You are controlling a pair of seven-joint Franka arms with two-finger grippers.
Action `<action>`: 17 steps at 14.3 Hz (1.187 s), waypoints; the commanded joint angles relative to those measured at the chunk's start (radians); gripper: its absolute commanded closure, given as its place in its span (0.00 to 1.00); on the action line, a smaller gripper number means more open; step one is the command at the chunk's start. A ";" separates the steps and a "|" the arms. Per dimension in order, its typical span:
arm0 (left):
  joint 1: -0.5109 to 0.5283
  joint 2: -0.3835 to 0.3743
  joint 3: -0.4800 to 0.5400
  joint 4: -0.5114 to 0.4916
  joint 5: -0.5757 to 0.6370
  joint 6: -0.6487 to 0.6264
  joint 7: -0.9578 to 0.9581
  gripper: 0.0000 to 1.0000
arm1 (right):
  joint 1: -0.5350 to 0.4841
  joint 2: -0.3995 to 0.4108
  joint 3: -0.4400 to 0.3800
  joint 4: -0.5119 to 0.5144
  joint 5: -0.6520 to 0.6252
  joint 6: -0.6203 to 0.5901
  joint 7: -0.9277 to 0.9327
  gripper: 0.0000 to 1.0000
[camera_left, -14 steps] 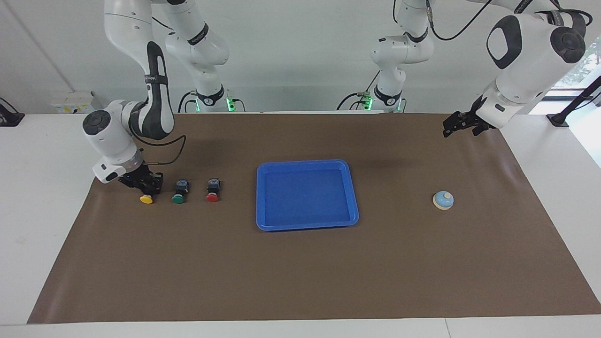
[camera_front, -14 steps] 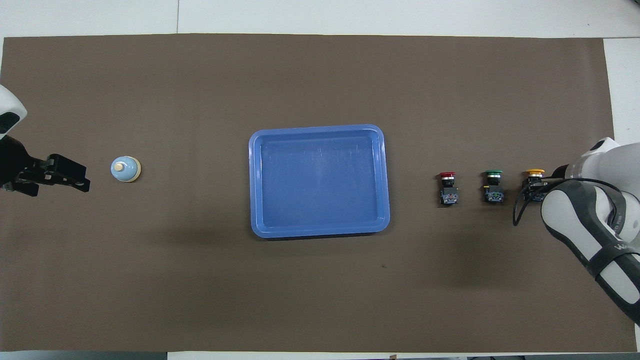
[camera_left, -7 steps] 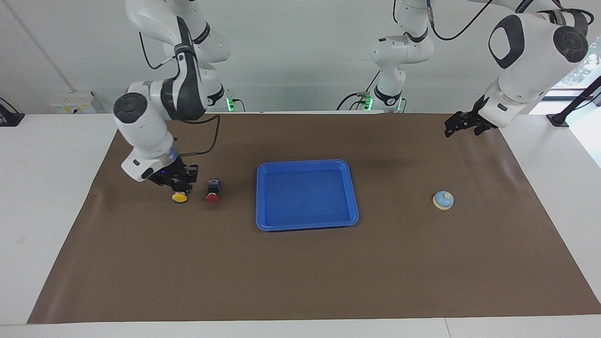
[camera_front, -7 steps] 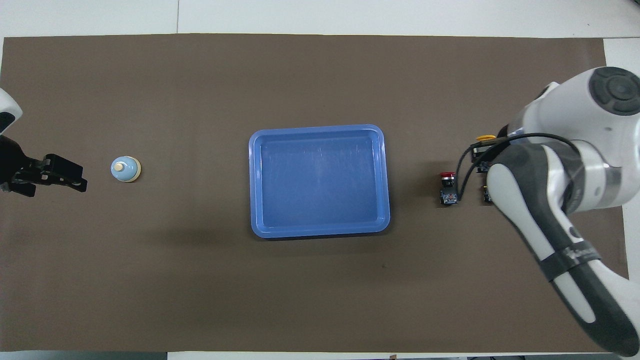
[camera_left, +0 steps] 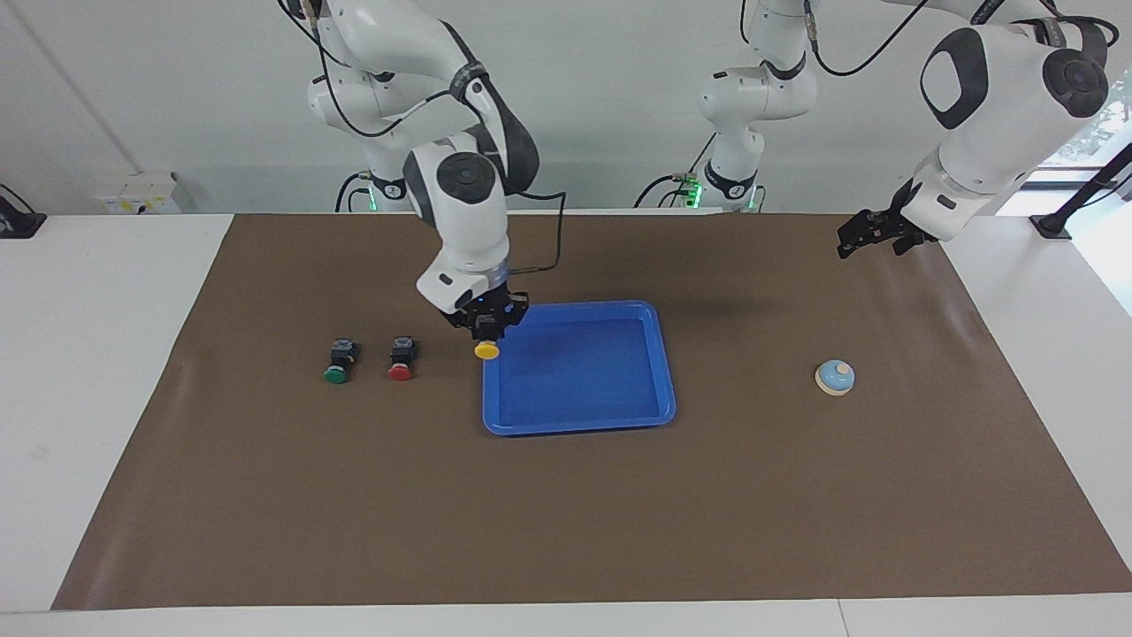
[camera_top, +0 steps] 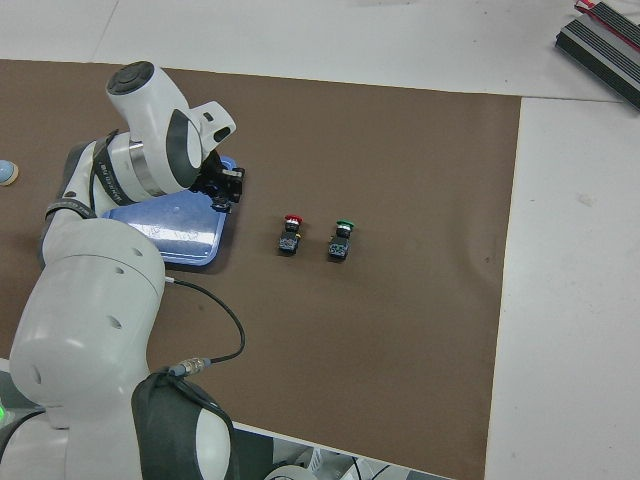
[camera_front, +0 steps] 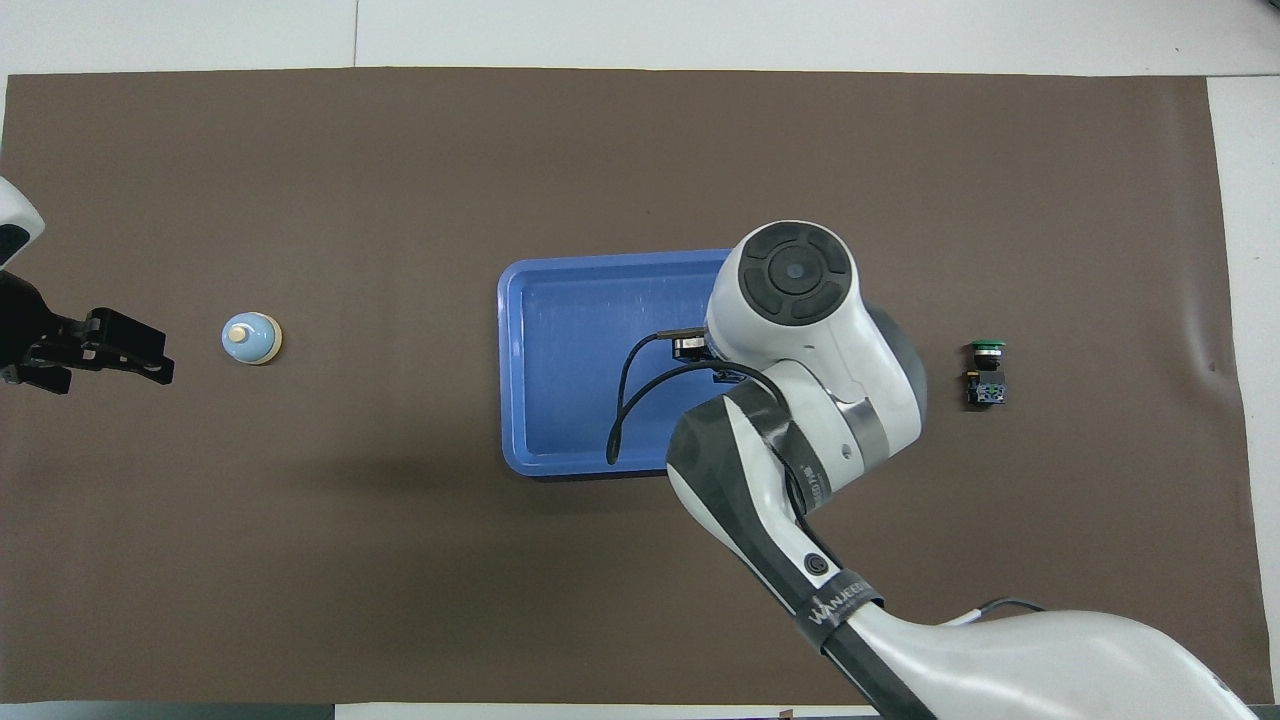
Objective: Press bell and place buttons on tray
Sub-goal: 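Carry the yellow button with the right gripper over the blue tray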
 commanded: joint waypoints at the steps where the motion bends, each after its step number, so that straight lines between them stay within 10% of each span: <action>1: -0.010 -0.009 0.008 0.007 0.010 -0.011 -0.006 0.00 | -0.010 0.099 -0.006 0.039 0.001 0.057 0.017 1.00; 6: -0.010 -0.008 0.008 0.007 0.010 -0.011 -0.006 0.00 | -0.011 0.134 -0.004 0.006 0.002 0.137 0.039 0.96; 9: -0.010 -0.008 0.008 0.007 0.010 -0.011 -0.006 0.00 | -0.008 0.128 0.000 0.012 0.002 0.085 0.042 0.00; 17: -0.010 -0.008 0.008 0.007 0.010 -0.011 -0.006 0.00 | -0.207 -0.057 -0.007 0.019 0.002 -0.021 -0.198 0.00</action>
